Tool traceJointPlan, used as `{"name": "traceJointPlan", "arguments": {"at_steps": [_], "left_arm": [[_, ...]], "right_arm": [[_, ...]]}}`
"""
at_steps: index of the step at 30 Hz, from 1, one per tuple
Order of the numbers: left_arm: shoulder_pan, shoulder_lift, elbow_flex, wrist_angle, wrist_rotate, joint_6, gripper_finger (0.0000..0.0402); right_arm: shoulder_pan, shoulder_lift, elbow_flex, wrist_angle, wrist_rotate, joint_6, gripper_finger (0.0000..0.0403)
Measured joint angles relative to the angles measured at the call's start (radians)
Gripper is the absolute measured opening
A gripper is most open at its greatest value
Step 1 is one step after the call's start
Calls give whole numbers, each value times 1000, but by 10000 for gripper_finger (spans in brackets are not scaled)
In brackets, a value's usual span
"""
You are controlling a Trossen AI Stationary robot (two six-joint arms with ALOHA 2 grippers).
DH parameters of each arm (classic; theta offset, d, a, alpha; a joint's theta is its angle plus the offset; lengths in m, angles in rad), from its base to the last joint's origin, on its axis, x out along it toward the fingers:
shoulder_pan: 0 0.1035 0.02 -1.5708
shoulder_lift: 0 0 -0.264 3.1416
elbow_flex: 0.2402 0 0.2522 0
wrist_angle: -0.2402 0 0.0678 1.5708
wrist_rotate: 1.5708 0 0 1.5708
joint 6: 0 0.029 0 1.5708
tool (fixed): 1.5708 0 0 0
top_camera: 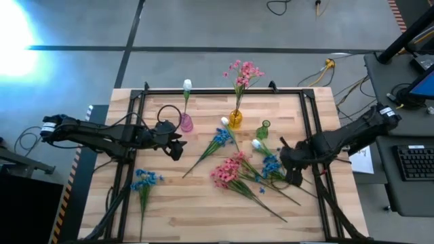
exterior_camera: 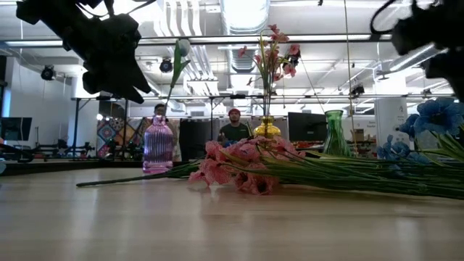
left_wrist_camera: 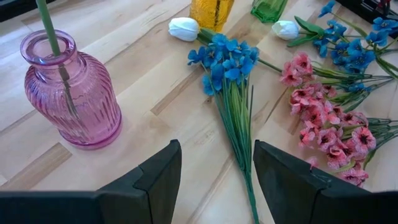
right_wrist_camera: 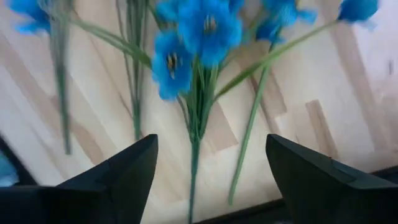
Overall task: Sort flowers into vase by color
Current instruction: Put the middle right blue flowers into the green vase
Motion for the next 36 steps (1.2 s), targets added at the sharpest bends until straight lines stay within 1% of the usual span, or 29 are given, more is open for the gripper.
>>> {"name": "traceJointPlan", "arguments": {"at_steps": [4,7,10,15,22,27,29,36], "left_arm": [[0,0,0,0,-23,14,187],[0,0,0,0,-62,16,187],[0,0,0,0,-79,26,187],[1,0,0,0,-80,34,187],[0,2,0,0,-80,34,187],[0,3,0,0,-80,38,187],[0,3,0,0,-80,39,187],[0,3,-2,0,-81,49,187]], "right_arm": [[133,19,-79,132,4,115,269],[210,48,-111,249,63,192,255],[254,94,-118,261,112,236,245],[264,189,-118,270,134,239,240],[264,313,-121,271,133,211,246],[264,327,-128,276,137,187,243],[264,323,-139,292,158,186,240],[264,311,-232,406,168,203,226]]}}
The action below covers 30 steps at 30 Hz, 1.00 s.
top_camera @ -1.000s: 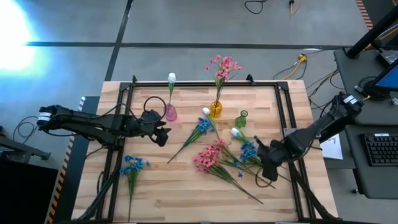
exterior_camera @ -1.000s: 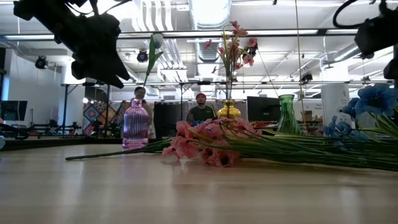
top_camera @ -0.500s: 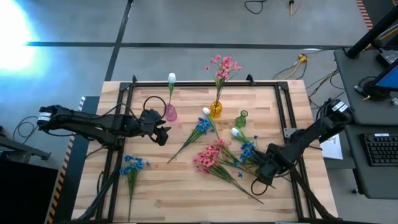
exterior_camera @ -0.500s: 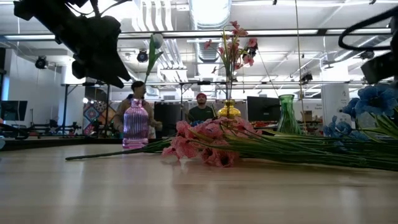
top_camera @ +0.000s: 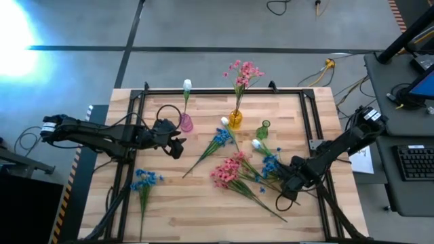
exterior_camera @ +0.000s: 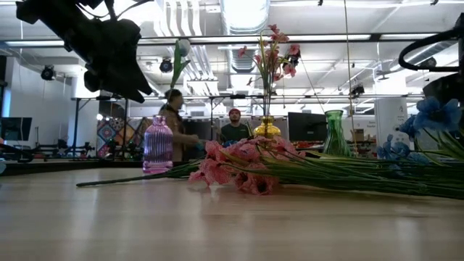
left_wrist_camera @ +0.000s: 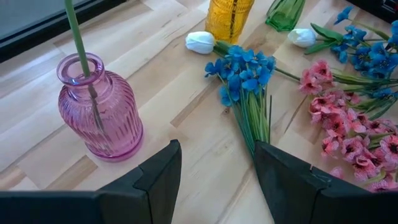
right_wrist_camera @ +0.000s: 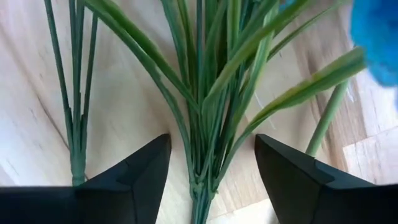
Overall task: Sort flowers into vase by color
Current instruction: Put the middle right blue flowers into the green vase
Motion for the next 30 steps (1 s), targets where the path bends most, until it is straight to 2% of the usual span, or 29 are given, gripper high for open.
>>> {"name": "traceJointPlan", "arguments": {"at_steps": [6,21,30], "left_arm": [[0,0,0,0,0,0,187],[0,0,0,0,0,-5,187],[0,0,0,0,0,-7,187]], "right_arm": [[0,-26,-29,19,5,27,185],[-2,-125,-34,8,-3,66,22],[-2,-182,-11,-24,-14,79,25]]}}
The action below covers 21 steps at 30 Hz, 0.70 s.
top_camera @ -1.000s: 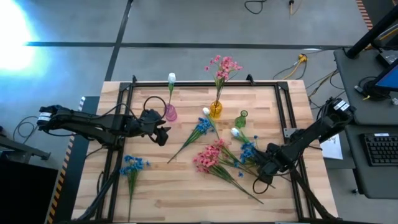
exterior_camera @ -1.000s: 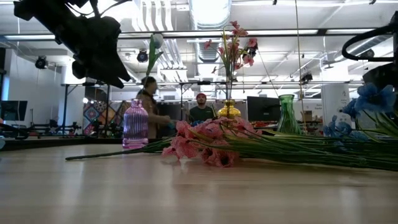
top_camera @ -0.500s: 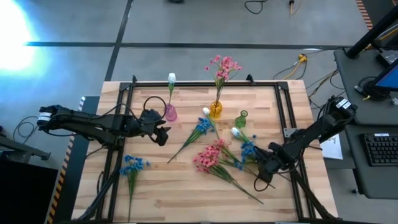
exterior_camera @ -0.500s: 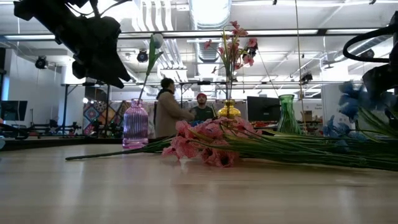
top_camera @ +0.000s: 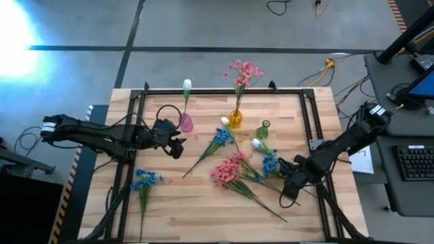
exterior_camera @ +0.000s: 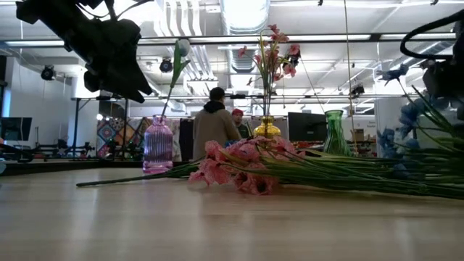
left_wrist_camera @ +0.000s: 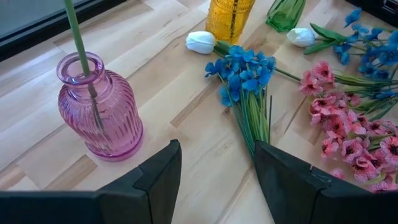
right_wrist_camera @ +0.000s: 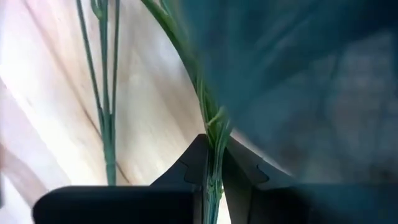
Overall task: Sort flowers into vase by color
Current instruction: Put the middle right blue flowers into the green vase
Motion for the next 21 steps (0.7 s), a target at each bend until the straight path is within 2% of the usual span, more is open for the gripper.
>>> {"name": "traceJointPlan", "arguments": {"at_steps": [12,21], "left_arm": [[0,0,0,1,-23,0,187],[0,0,0,1,-23,0,187]], "right_arm": [[0,-91,30,-92,2,37,26],[0,-274,30,-154,-101,152,26]]}}
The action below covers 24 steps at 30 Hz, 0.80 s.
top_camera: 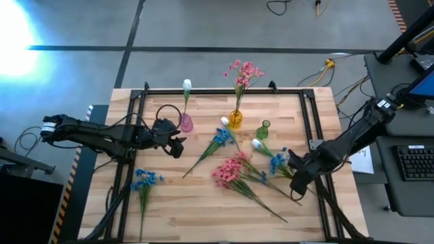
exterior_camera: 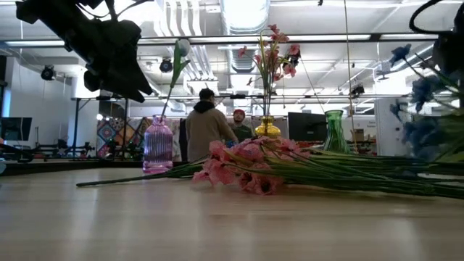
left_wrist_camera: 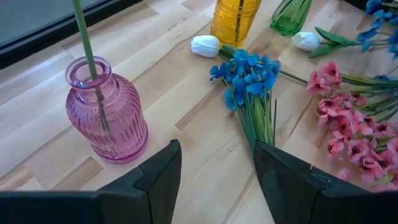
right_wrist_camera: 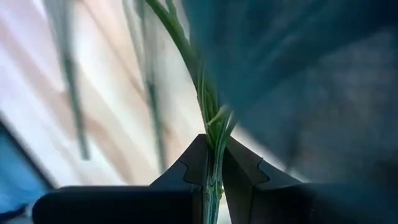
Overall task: Sort flowers into vase by color
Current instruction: Put the middle right blue flowers into the green vase
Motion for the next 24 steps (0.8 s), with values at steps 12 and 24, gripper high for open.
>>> {"name": "traceJointPlan", "arguments": {"at_steps": [12,24], "left_arm": [[0,0,15,26,0,-5,187],[0,0,27,28,0,-5,187]], "right_arm": [[-9,-217,1,42,185,8,27],[-13,-303,1,480,591,-585,27]]}}
